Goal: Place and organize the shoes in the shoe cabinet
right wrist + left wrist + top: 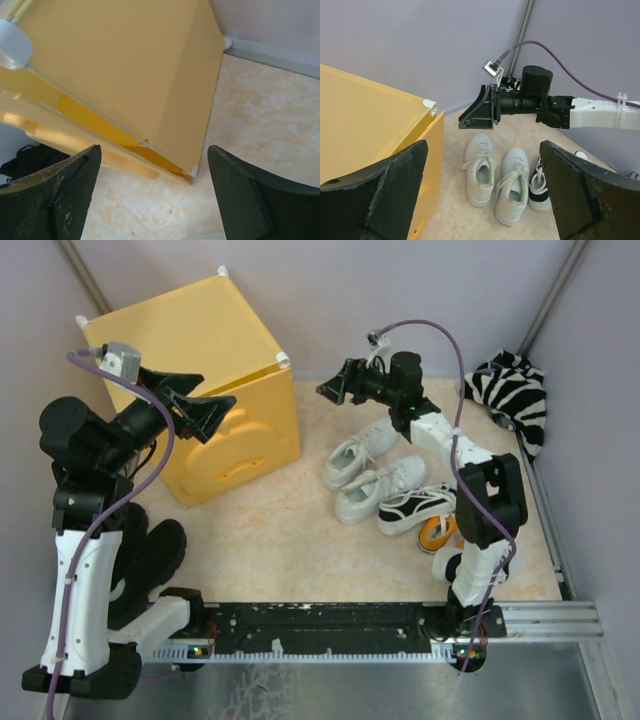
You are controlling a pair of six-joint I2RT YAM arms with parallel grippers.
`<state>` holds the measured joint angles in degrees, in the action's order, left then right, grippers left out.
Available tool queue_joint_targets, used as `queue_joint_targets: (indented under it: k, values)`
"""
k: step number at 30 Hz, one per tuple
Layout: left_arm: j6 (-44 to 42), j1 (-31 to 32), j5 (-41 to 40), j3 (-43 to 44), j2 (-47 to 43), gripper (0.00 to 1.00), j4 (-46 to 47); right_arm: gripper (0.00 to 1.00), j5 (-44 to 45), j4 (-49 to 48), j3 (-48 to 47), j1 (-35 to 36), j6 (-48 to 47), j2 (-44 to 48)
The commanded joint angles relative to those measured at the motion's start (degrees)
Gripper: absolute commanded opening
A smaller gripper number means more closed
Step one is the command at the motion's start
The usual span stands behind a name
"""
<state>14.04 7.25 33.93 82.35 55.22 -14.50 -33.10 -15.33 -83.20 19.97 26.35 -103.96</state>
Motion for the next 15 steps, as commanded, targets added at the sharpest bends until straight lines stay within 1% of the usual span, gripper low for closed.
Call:
queue_joint_targets:
  k: [1, 5, 9, 15]
  values:
    - [-2.2, -0.4, -1.9, -0.7, -1.0, 0.99, -1.3, 0.85, -5.0, -6.3, -7.0, 2.1, 3.6, -4.6]
    - [-2.8, -0.3, -2.6, -1.2, -1.4, 0.99, -1.6, 0.83, -1.8, -8.1, -8.1, 3.5, 3.7, -8.8]
    - [-3.5, -0.4, -3.1, -1.6, -1.5, 0.99, -2.2, 0.82, 2.1, -10.7, -8.4, 4.6, 3.0, -11.5]
    - [-4.4, -0.4, -4.0, -1.8, -1.9, 0.99, -3.1, 0.81, 6.3, -11.5, -9.6, 6.7, 1.5, -14.3]
